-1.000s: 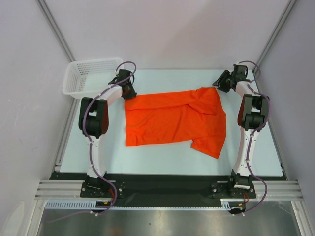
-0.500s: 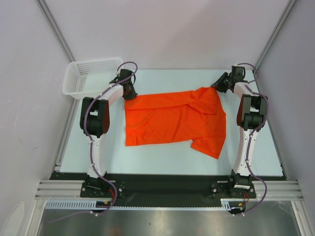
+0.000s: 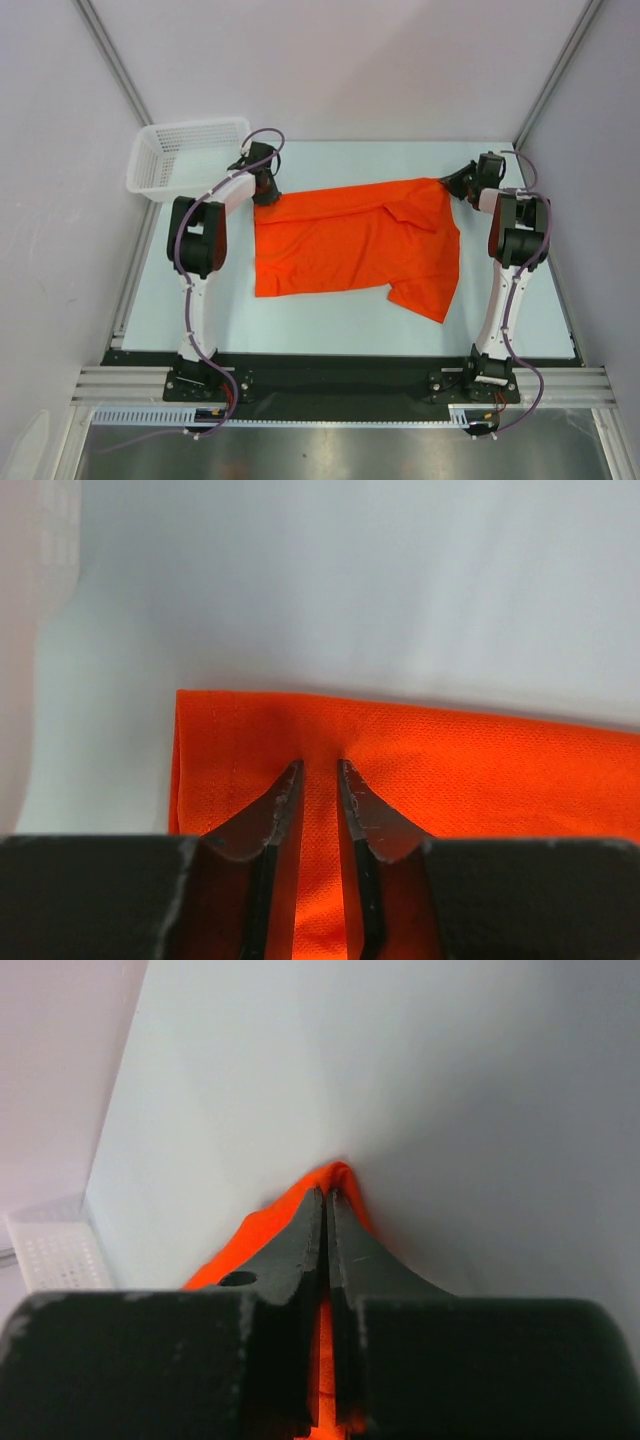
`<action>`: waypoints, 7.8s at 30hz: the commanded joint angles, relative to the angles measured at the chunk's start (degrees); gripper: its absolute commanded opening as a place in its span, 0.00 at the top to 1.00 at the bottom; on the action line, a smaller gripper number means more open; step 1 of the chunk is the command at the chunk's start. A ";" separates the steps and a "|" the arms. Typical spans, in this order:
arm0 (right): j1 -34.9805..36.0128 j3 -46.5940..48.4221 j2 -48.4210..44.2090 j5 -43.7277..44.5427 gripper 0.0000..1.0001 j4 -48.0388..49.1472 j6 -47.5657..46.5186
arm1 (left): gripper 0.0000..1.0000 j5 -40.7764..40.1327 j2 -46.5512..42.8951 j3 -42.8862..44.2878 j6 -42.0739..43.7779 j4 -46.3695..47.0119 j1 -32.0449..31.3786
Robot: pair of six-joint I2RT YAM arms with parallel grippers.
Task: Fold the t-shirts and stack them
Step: Fold the tshirt
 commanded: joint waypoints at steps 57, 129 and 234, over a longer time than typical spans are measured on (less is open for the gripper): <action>2.60 -25.39 -29.82 -1.98 0.53 -23.11 -16.97 | 0.64 5.85 -13.85 -6.82 10.73 -8.44 0.65; 7.43 -32.33 -35.26 3.30 1.00 -27.33 -2.39 | 0.69 3.92 -12.44 -6.55 9.24 -8.80 3.55; -1.00 0.71 -5.73 12.53 1.00 -14.51 -7.57 | 0.82 3.30 6.63 9.45 -0.52 -11.52 2.14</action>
